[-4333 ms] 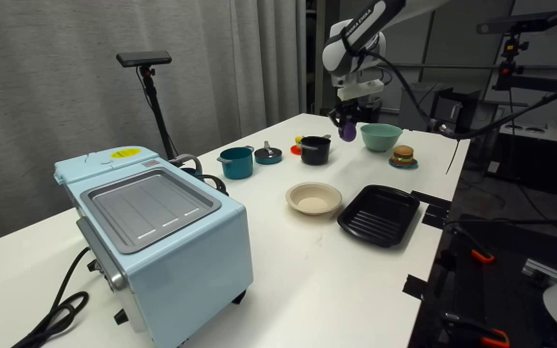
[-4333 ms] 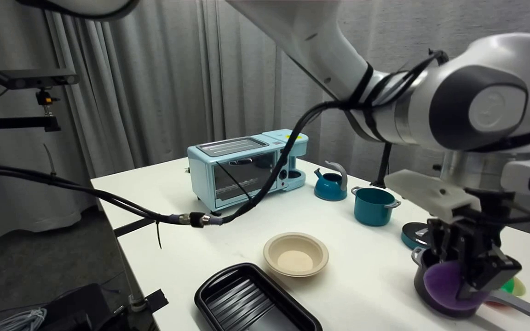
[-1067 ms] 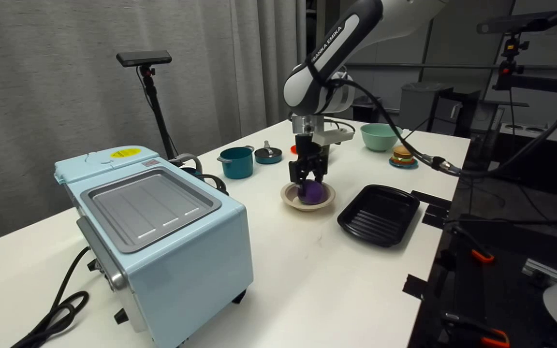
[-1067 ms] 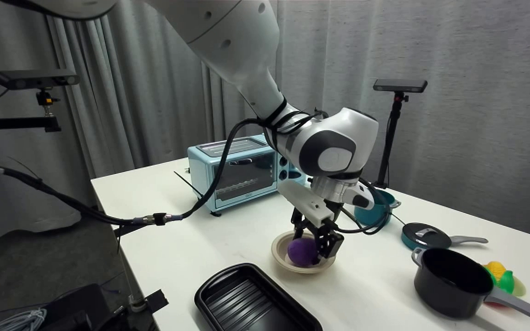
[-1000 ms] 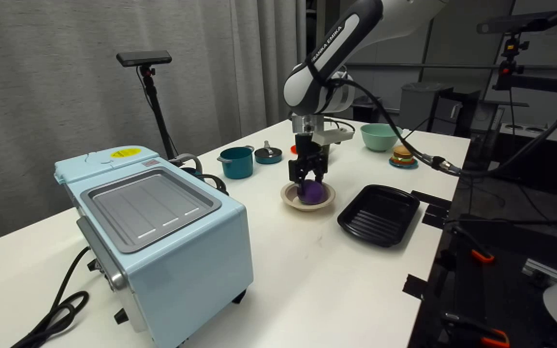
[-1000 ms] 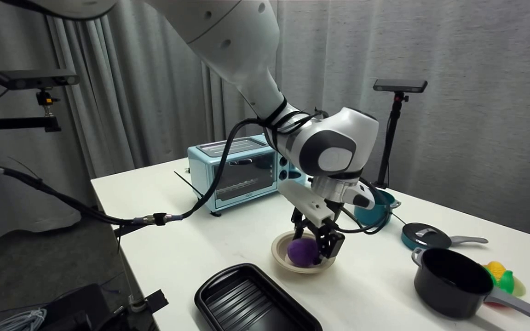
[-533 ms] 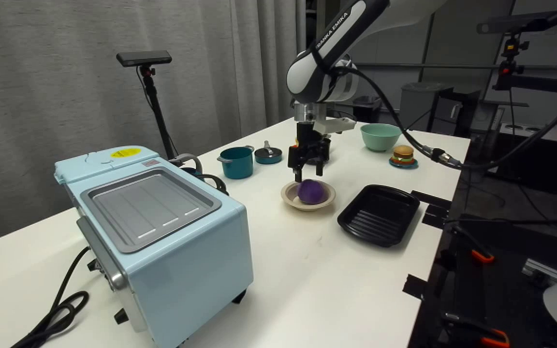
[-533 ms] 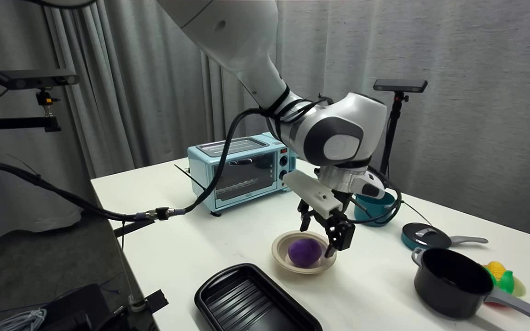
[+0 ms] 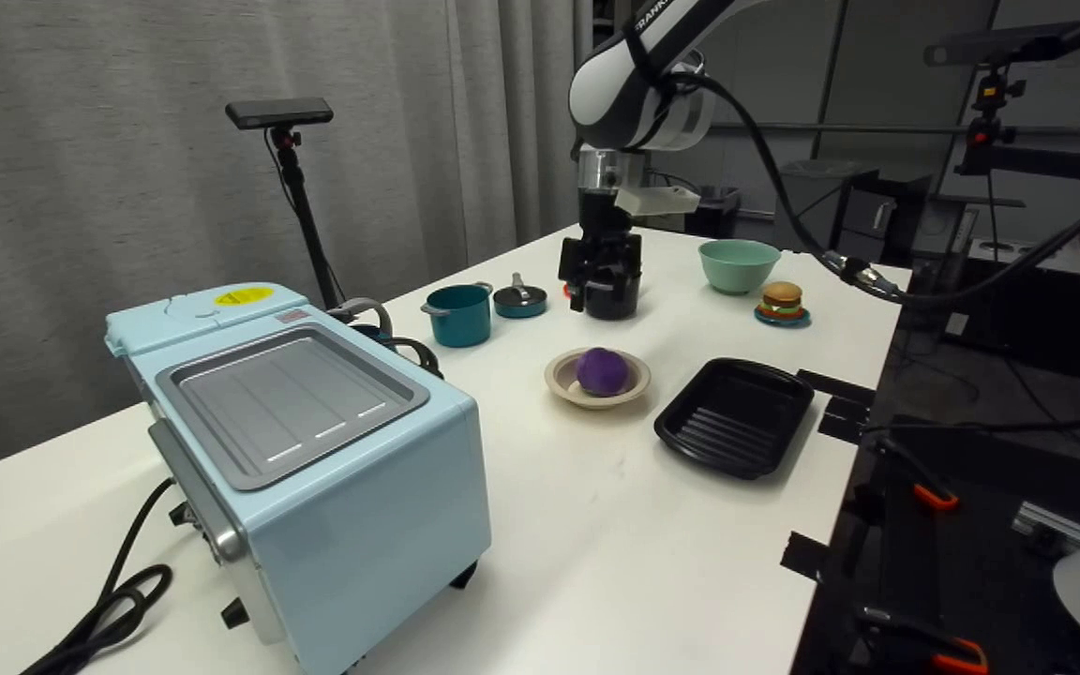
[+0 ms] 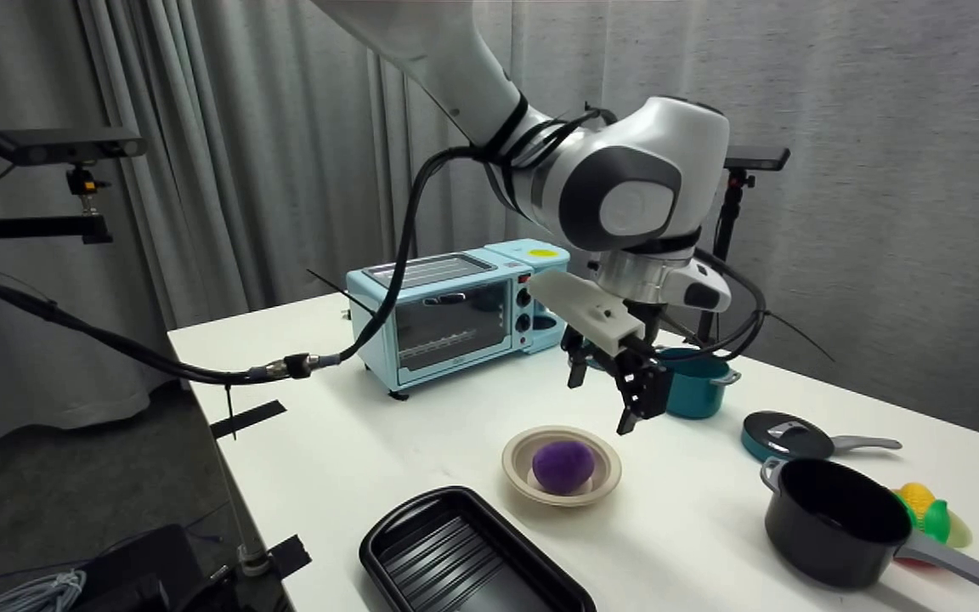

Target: Put the purple plush toy on the beige plate

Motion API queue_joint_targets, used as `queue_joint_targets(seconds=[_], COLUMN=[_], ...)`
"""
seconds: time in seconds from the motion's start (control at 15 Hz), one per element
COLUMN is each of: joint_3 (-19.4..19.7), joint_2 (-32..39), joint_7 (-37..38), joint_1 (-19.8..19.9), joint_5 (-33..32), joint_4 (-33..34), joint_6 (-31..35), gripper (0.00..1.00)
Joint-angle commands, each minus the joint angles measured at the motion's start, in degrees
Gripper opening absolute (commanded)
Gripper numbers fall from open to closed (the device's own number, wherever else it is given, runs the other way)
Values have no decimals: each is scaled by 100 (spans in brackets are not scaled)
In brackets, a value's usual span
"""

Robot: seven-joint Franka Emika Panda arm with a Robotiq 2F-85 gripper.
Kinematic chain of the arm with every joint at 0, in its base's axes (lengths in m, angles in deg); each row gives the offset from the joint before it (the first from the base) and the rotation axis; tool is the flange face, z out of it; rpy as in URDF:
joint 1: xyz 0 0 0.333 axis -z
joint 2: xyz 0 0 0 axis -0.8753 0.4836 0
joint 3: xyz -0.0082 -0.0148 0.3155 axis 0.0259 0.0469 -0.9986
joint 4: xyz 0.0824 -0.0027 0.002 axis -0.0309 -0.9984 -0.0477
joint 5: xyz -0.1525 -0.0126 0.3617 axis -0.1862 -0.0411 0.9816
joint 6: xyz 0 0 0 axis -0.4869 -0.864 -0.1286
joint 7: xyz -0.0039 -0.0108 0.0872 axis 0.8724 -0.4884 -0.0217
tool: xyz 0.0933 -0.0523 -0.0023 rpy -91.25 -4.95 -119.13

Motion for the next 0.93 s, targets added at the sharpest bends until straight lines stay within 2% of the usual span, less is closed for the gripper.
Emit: queue_joint_targets(seconds=[0.0, 0.07, 0.87], joint_3=[54, 52, 79], joint_2=[-507, -180, -370], joint_7=[-159, -9, -13], joint_1=[46, -23, -19], joint_5=[64, 11, 13], joint_4=[-342, -71, -218], joint_6=[30, -15, -15], gripper=[100, 100, 100])
